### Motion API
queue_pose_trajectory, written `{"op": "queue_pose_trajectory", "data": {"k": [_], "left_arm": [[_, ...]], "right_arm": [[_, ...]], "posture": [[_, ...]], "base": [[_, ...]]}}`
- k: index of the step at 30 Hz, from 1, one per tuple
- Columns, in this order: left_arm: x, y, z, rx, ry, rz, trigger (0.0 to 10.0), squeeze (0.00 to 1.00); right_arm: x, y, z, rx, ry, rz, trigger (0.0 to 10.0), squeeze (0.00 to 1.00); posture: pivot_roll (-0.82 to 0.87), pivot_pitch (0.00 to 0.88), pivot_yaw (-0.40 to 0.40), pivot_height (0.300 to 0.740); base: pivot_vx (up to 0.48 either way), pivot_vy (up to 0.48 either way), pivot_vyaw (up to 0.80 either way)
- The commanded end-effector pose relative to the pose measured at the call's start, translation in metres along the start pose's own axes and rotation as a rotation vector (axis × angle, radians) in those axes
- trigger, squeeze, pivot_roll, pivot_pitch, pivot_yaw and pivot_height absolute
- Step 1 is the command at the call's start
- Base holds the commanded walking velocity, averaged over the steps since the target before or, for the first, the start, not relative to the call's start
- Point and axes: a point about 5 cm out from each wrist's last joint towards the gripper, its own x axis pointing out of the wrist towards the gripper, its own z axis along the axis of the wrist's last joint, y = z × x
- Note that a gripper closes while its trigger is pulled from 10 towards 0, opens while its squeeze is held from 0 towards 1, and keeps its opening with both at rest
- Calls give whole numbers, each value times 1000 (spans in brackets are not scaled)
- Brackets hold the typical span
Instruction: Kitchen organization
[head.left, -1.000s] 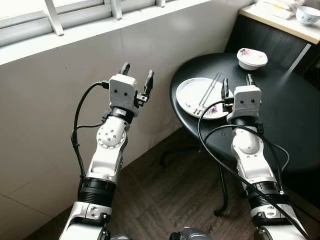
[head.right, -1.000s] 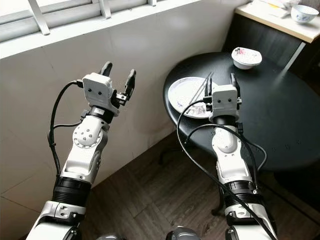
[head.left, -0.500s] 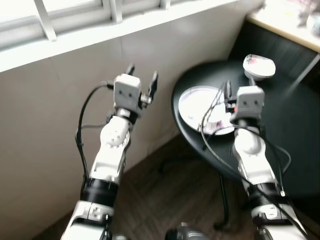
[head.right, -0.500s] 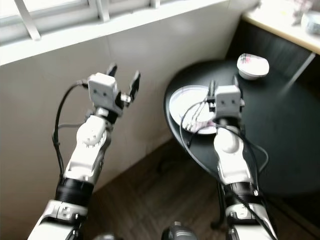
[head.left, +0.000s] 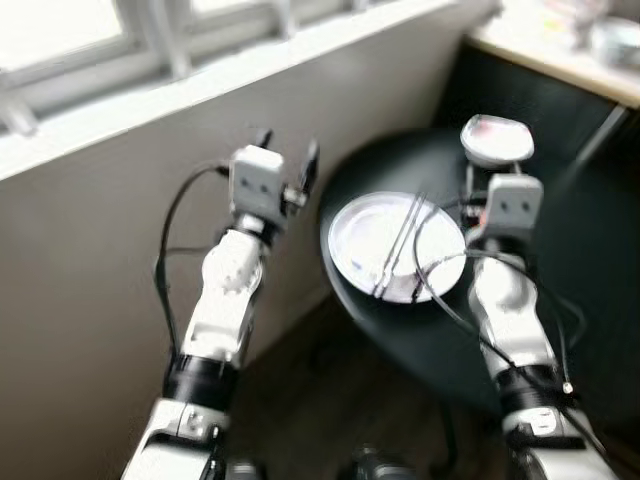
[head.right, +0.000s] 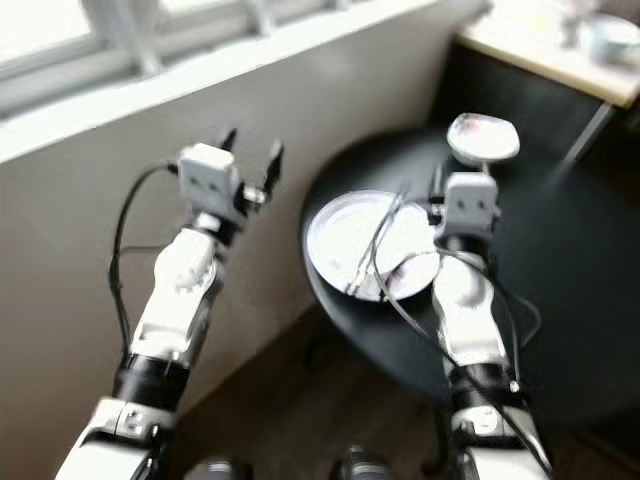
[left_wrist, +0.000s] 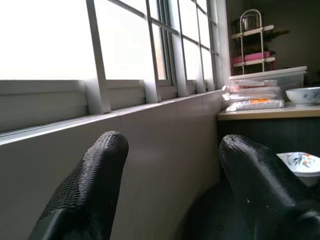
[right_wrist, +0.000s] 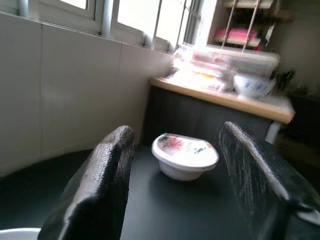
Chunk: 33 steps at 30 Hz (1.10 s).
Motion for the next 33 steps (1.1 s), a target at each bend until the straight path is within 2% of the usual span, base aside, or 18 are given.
{"op": "queue_pose_trajectory", "data": {"k": [1,3,5,9,10,11,15,17,19,24,28,33], "left_arm": [[-2,0,-3,-2,14,-1,10000,0],[-2,0,-3,-1,16,-1,10000,0],[-2,0,-3,0,18,-2,10000,0],[-2,-1,-3,-1,20,-5,10000,0],[-2,-1,-3,-1,20,-5,10000,0],[-2,-1,-3,-1,21,-5,10000,0],[-2,-1,-4,-1,22,-6,10000,0],[-2,-1,-4,-1,23,-7,10000,0],[-2,-1,-4,-1,23,-8,10000,0],[-2,-1,-4,-1,25,-8,10000,0],[-2,-3,-5,-3,29,-19,10000,0],[-2,-3,-5,-2,31,-21,10000,0]], "right_arm": [[0,2,-7,53,70,8,10000,0],[0,5,-10,86,102,40,10000,0],[0,12,-13,171,142,95,10000,0],[-1,24,-11,291,172,179,10000,0],[-1,24,-11,291,172,179,10000,0],[-1,29,-10,341,190,211,10000,0],[-3,39,-7,341,203,271,10000,0],[-4,42,-8,370,223,271,10000,0],[-5,44,-10,441,264,242,10000,0],[-5,44,-10,499,295,236,10000,0],[-6,44,-14,564,386,216,10000,0],[-5,46,-12,581,411,223,10000,0]], "posture": [[5,0,-59,740],[3,0,-60,740],[3,0,-60,740],[2,0,-59,740],[2,0,-59,740],[2,0,-60,740],[2,0,-60,740],[2,0,-60,740],[4,0,-61,740],[6,0,-63,740],[2,0,-60,740],[2,0,-60,740]], "base": [[0,0,0],[0,0,0],[0,0,0],[0,0,0],[0,0,0],[0,0,0],[0,0,0],[0,0,0],[0,0,0],[0,0,0],[0,0,0],[0,0,0]]}}
